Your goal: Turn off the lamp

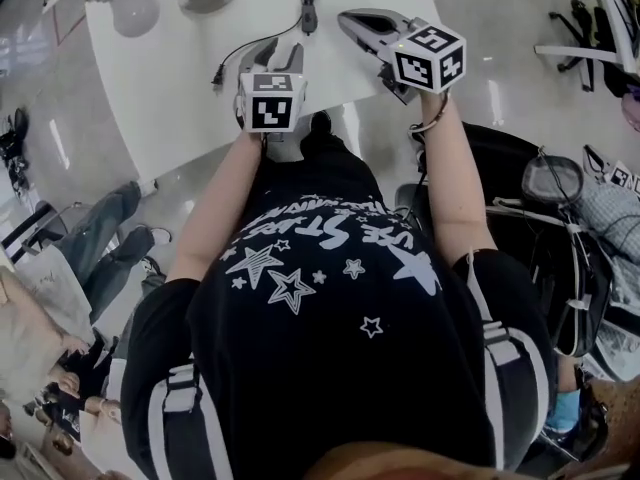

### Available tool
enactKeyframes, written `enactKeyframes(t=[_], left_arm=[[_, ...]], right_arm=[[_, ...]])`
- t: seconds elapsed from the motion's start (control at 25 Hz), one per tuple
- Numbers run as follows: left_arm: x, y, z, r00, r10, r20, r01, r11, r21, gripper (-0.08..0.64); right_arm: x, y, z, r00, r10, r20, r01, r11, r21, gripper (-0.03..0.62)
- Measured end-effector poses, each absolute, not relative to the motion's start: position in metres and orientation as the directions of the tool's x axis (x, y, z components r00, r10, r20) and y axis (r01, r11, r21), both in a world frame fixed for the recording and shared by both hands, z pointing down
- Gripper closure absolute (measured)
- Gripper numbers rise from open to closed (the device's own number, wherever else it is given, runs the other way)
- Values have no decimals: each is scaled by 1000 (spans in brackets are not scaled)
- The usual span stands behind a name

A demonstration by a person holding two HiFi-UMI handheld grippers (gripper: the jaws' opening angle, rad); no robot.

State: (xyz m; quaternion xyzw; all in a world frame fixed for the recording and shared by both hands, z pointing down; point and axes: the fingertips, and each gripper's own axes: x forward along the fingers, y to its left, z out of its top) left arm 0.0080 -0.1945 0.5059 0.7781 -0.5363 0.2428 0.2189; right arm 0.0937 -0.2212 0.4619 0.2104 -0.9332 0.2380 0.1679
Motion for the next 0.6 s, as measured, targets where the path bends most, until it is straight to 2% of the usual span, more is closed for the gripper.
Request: enactKeyframes(t=[0.32,0.6], left_arm=[[-50,-164,481,315,-783,536,-942,-328,74,414],[-122,-134,476,367,-777,511,-928,-345,143,416]], right_arm=[[68,-175,460,-819,-400,411,-550,749,-369,589],[4,-135,462,-797,-453,399,-594,707,-383,589]])
